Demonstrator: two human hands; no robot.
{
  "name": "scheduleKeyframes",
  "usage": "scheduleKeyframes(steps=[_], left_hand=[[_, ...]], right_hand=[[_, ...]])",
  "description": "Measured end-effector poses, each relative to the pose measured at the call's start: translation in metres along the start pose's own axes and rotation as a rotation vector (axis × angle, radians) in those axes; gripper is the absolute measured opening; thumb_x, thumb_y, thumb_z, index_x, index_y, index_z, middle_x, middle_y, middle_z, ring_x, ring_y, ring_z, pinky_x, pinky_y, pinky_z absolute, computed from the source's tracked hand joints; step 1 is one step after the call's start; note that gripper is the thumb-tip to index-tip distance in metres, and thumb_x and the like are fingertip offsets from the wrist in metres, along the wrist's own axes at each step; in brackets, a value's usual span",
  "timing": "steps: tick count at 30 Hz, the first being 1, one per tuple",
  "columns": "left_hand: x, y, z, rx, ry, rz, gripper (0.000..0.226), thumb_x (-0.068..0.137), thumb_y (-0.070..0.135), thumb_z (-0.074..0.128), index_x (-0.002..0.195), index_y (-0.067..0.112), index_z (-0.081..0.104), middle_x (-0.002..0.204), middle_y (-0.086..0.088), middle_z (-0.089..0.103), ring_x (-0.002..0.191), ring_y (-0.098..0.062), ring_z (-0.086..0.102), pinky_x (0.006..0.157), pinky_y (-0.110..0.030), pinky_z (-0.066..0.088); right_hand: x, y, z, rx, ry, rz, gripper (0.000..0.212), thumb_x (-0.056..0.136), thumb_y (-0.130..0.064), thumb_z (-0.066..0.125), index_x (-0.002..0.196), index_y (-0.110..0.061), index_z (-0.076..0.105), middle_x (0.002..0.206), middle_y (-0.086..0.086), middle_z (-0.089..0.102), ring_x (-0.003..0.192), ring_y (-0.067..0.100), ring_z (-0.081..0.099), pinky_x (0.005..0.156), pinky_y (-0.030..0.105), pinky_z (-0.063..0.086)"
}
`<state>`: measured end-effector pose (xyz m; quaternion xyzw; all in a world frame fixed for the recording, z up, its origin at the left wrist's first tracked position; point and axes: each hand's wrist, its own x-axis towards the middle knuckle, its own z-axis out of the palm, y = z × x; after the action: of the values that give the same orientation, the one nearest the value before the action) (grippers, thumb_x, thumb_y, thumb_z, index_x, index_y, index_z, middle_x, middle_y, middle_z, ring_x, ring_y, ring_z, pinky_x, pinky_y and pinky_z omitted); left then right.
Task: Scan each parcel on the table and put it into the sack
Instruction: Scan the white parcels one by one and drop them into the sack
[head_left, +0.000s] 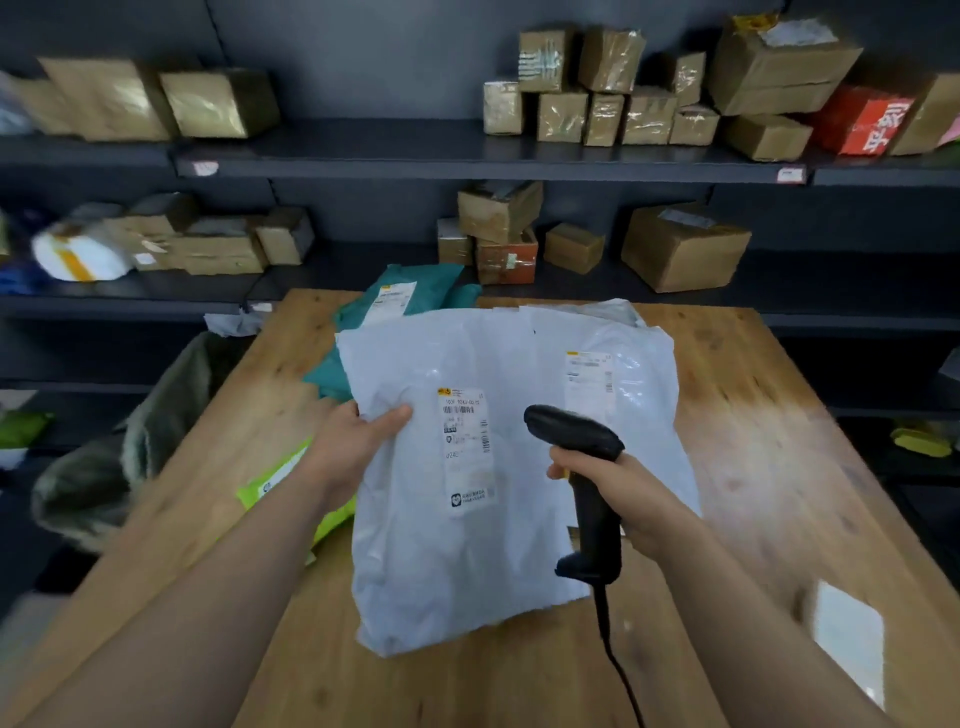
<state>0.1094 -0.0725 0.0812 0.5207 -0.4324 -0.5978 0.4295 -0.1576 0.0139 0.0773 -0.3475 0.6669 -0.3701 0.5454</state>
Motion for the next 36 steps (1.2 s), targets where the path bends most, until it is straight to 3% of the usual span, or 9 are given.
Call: scheduleKeyframes(steps=[4,8,11,14,17,21,25,30,36], left_hand=[[-0.022,0.037,-0.073,-0.1,-0.007,0.016,0.019,0.092,0.012,0.061,0.11,0.011,0.066,0.104,-0.006,0.074,0.089,-0.018,0.072,0.073,-0.029,0.059],[-0.04,0.055,-0.171,-0.094,0.275,0.036,0.029,0.091,0.014,0.063,0.118,0.006,0.056,0.106,-0.009,0.071,0.077,-0.016,0.071,0.062,-0.028,0.057],[-0.061,0.056,-0.263,0.031,0.416,0.002,0.057,0.077,0.014,0.068,0.126,0.013,0.04,0.108,-0.007,0.062,0.082,-0.02,0.066,0.061,-0.033,0.054],[-0.093,0.049,-0.36,0.15,0.351,-0.073,0.077,0.062,0.02,0.064,0.132,0.031,0.034,0.116,-0.003,0.062,0.102,-0.028,0.065,0.085,-0.051,0.055],[-0.123,0.037,-0.452,0.181,0.271,-0.125,0.087,0.064,0.013,0.073,0.138,0.04,0.034,0.121,0.004,0.064,0.106,-0.025,0.066,0.086,-0.049,0.055],[-0.139,0.024,-0.549,0.365,0.463,-0.172,0.07,0.072,0.006,0.077,0.133,0.021,0.047,0.115,-0.003,0.066,0.1,-0.025,0.066,0.091,-0.047,0.054],[-0.121,0.021,-0.62,0.48,0.626,-0.201,0.046,0.075,0.013,0.075,0.115,0.016,0.052,0.103,-0.002,0.062,0.084,-0.018,0.061,0.067,-0.035,0.052],[-0.054,0.012,-0.676,0.513,0.604,-0.101,0.046,0.079,0.007,0.072,0.121,0.017,0.056,0.109,-0.002,0.063,0.09,-0.021,0.061,0.075,-0.033,0.049],[0.071,0.002,-0.724,0.531,0.498,-0.078,0.046,0.083,0.009,0.068,0.126,0.018,0.056,0.11,0.002,0.063,0.091,-0.016,0.062,0.058,-0.018,0.042]], right_hand=[[0.009,-0.013,0.071,0.01,-0.204,0.018,0.026,0.079,-0.043,0.073,0.082,-0.018,0.076,0.086,-0.004,0.071,0.077,0.015,0.063,0.068,0.03,0.05],[0.007,-0.034,0.17,0.104,-0.297,-0.057,0.011,0.082,-0.025,0.074,0.082,-0.014,0.074,0.089,0.003,0.073,0.068,0.016,0.059,0.072,0.035,0.046],[0.0,-0.05,0.255,0.069,-0.303,-0.124,0.006,0.081,-0.021,0.076,0.082,-0.015,0.075,0.095,0.01,0.075,0.08,0.019,0.065,0.073,0.031,0.045],[-0.011,-0.063,0.348,0.029,-0.275,-0.157,0.011,0.079,-0.023,0.078,0.085,-0.014,0.074,0.088,0.006,0.074,0.076,0.017,0.065,0.069,0.028,0.047],[-0.021,-0.069,0.443,-0.009,-0.282,-0.163,0.014,0.079,-0.028,0.078,0.086,-0.019,0.072,0.08,0.001,0.07,0.067,0.015,0.06,0.065,0.028,0.046],[-0.032,-0.076,0.551,-0.052,-0.323,-0.154,0.016,0.08,-0.029,0.079,0.081,-0.023,0.065,0.073,0.0,0.061,0.068,0.016,0.058,0.067,0.027,0.045],[-0.024,-0.082,0.628,-0.104,-0.385,-0.086,0.015,0.08,-0.029,0.078,0.085,-0.019,0.068,0.077,0.001,0.064,0.069,0.015,0.059,0.06,0.024,0.044],[0.026,-0.082,0.697,-0.109,-0.385,-0.063,0.018,0.083,-0.026,0.076,0.096,-0.016,0.069,0.086,0.006,0.064,0.082,0.021,0.059,0.068,0.029,0.044],[0.127,-0.084,0.75,-0.084,-0.263,0.093,0.031,0.08,-0.037,0.077,0.101,-0.015,0.069,0.099,0.011,0.068,0.096,0.029,0.064,0.088,0.04,0.05]])
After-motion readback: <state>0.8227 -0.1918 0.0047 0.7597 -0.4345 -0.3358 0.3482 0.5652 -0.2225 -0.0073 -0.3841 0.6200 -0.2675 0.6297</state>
